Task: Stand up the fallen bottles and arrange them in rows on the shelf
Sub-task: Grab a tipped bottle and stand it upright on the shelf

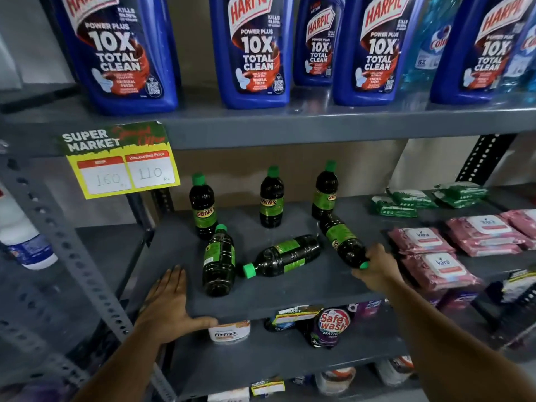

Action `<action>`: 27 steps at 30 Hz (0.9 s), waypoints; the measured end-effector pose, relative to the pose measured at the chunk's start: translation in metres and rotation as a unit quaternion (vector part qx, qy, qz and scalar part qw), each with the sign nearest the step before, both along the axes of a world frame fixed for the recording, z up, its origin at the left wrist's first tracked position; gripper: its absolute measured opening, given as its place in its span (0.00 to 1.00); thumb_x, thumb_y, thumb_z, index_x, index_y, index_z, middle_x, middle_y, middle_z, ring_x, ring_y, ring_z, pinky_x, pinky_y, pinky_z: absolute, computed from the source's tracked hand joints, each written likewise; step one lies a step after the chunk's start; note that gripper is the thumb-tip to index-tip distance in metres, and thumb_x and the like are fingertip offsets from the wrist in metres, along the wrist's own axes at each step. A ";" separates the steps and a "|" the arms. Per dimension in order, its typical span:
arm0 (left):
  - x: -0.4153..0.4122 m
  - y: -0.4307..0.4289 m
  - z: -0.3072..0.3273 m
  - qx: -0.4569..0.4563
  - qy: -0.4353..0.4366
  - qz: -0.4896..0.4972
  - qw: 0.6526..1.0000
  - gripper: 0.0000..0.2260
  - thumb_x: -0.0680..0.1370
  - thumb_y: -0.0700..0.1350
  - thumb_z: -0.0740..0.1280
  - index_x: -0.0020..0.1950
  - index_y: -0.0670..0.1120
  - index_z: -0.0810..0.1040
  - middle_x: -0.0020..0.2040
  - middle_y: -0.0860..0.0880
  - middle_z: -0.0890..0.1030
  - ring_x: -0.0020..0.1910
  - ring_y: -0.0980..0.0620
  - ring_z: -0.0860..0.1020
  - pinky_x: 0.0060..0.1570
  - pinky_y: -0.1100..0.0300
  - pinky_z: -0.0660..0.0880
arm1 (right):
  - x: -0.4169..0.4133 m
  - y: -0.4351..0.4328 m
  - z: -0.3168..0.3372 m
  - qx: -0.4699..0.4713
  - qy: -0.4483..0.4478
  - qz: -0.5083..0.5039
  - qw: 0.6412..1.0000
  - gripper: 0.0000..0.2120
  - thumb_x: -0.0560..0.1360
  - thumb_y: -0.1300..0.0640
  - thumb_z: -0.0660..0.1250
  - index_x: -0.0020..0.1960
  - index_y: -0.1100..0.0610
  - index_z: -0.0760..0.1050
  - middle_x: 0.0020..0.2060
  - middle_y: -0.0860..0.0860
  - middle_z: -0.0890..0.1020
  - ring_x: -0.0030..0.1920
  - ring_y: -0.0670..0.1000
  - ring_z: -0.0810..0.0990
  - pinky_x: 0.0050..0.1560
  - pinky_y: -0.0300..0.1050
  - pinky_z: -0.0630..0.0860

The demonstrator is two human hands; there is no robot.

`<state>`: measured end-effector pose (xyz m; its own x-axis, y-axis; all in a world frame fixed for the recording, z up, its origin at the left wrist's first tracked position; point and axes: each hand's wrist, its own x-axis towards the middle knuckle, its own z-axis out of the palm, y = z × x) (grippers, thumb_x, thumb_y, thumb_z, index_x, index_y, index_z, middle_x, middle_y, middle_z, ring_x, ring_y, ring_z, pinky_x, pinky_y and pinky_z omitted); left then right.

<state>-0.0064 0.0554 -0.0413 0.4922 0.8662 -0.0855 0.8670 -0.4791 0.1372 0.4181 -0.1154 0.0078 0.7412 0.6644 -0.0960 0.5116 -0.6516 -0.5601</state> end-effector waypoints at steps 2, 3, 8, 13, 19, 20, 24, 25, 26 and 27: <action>0.001 0.001 -0.001 0.003 0.004 0.004 1.000 0.71 0.52 0.89 0.51 0.80 0.43 0.39 0.82 0.44 0.41 0.80 0.46 0.42 0.79 0.49 0.45 | 0.004 0.000 -0.003 0.042 -0.020 0.005 0.999 0.22 0.64 0.58 0.76 0.53 0.58 0.70 0.49 0.61 0.80 0.42 0.57 0.75 0.37 0.44 0.67; 0.000 0.001 0.000 0.002 0.007 0.004 1.000 0.71 0.52 0.89 0.50 0.80 0.43 0.39 0.82 0.44 0.41 0.80 0.46 0.42 0.79 0.49 0.45 | 0.006 -0.001 0.000 0.066 -0.029 0.006 0.997 0.20 0.64 0.59 0.75 0.52 0.58 0.71 0.47 0.59 0.81 0.41 0.57 0.75 0.37 0.44 0.66; 0.003 0.001 0.004 0.003 0.008 0.007 1.000 0.71 0.51 0.89 0.49 0.81 0.43 0.40 0.82 0.45 0.41 0.80 0.46 0.42 0.79 0.49 0.46 | 0.024 0.011 0.042 0.196 -0.072 -0.016 0.978 0.16 0.64 0.57 0.74 0.52 0.54 0.80 0.41 0.53 0.82 0.39 0.54 0.76 0.39 0.43 0.69; 0.001 0.000 0.000 0.004 -0.015 0.006 1.000 0.70 0.53 0.88 0.52 0.81 0.42 0.42 0.82 0.45 0.42 0.80 0.47 0.43 0.79 0.49 0.46 | 0.035 0.053 0.080 0.255 -0.077 0.024 0.964 0.19 0.67 0.57 0.74 0.58 0.53 0.80 0.47 0.55 0.83 0.47 0.57 0.81 0.50 0.46 0.77; -0.001 0.000 -0.003 0.009 -0.029 0.014 0.999 0.69 0.54 0.88 0.54 0.81 0.43 0.43 0.82 0.45 0.43 0.80 0.48 0.44 0.79 0.49 0.46 | 0.037 0.084 0.083 0.256 -0.069 0.097 0.959 0.19 0.72 0.58 0.69 0.62 0.51 0.77 0.45 0.55 0.84 0.45 0.56 0.81 0.44 0.46 0.77; -0.001 -0.001 -0.004 0.007 -0.029 0.016 0.999 0.69 0.54 0.88 0.54 0.81 0.43 0.43 0.82 0.45 0.43 0.80 0.48 0.44 0.79 0.49 0.46 | 0.038 0.086 0.080 0.262 -0.069 0.104 0.957 0.19 0.72 0.58 0.68 0.63 0.51 0.76 0.45 0.54 0.84 0.45 0.56 0.81 0.43 0.44 0.74; -0.001 0.000 -0.003 0.005 -0.027 0.019 0.999 0.70 0.53 0.88 0.54 0.81 0.43 0.42 0.82 0.46 0.43 0.80 0.48 0.43 0.79 0.49 0.46 | 0.040 0.089 0.067 0.273 -0.066 0.103 0.954 0.21 0.73 0.56 0.66 0.67 0.49 0.72 0.57 0.55 0.80 0.54 0.55 0.78 0.54 0.47 0.74; 0.000 0.000 -0.002 0.003 -0.024 0.019 1.000 0.70 0.53 0.88 0.53 0.81 0.43 0.42 0.82 0.46 0.42 0.80 0.48 0.43 0.79 0.50 0.46 | 0.040 0.088 0.063 0.278 -0.060 0.101 0.953 0.22 0.73 0.55 0.66 0.67 0.49 0.71 0.59 0.55 0.78 0.56 0.55 0.77 0.57 0.51 0.74; 0.000 0.000 -0.002 0.002 -0.021 0.019 1.000 0.70 0.52 0.88 0.53 0.81 0.43 0.41 0.82 0.46 0.42 0.80 0.48 0.43 0.79 0.50 0.45 | 0.041 0.085 0.059 0.287 -0.050 0.101 0.951 0.23 0.73 0.55 0.65 0.68 0.48 0.70 0.60 0.55 0.78 0.57 0.55 0.77 0.59 0.53 0.74; 0.001 0.000 -0.001 0.001 -0.016 0.020 1.000 0.71 0.52 0.88 0.52 0.81 0.43 0.41 0.82 0.46 0.41 0.80 0.48 0.43 0.79 0.50 0.45 | 0.042 0.083 0.056 0.298 -0.034 0.104 0.948 0.24 0.73 0.55 0.65 0.68 0.47 0.69 0.60 0.54 0.77 0.57 0.54 0.77 0.59 0.53 0.74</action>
